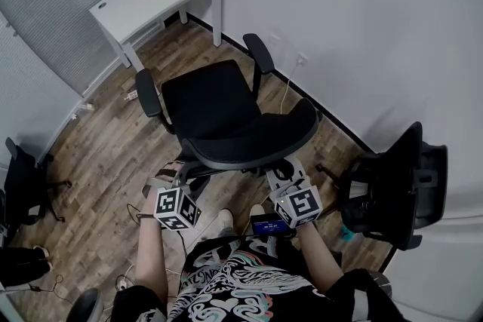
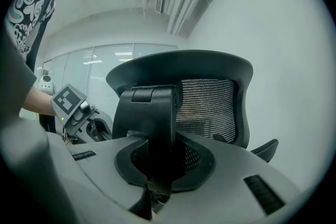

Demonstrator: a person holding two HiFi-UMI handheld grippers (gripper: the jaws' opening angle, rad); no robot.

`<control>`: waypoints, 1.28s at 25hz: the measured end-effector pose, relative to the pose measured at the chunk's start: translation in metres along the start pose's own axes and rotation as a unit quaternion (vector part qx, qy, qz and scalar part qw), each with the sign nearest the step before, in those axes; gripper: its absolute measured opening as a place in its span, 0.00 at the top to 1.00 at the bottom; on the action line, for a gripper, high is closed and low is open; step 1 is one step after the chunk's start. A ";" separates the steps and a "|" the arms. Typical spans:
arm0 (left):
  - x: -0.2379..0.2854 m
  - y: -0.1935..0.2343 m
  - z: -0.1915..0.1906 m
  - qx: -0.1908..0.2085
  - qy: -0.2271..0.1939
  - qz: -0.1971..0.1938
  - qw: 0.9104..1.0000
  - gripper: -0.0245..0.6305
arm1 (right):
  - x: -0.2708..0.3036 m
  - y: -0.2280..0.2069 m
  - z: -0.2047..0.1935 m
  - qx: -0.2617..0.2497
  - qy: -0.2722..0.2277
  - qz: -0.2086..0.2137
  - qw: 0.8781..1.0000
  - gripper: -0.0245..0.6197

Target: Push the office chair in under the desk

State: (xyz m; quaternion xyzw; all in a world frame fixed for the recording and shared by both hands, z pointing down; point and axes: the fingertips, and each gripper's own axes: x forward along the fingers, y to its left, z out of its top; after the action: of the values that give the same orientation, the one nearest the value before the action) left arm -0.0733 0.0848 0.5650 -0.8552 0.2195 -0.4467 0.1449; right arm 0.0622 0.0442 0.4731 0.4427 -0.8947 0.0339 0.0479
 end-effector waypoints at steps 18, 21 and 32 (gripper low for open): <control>-0.004 0.001 -0.005 0.016 -0.014 -0.015 1.000 0.73 | 0.000 0.007 0.000 -0.005 -0.012 -0.019 1.000 0.88; -0.004 0.005 -0.007 0.021 -0.017 -0.013 1.000 0.73 | 0.003 0.008 0.001 -0.008 -0.018 -0.023 1.000 0.88; 0.006 0.028 -0.016 0.034 -0.019 -0.004 0.999 0.73 | 0.026 -0.001 0.001 -0.005 -0.011 -0.025 1.000 0.88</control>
State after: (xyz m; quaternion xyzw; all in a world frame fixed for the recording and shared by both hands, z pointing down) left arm -0.0903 0.0572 0.5659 -0.8592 0.1980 -0.4377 0.1758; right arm 0.0468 0.0226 0.4751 0.4654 -0.8839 0.0237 0.0407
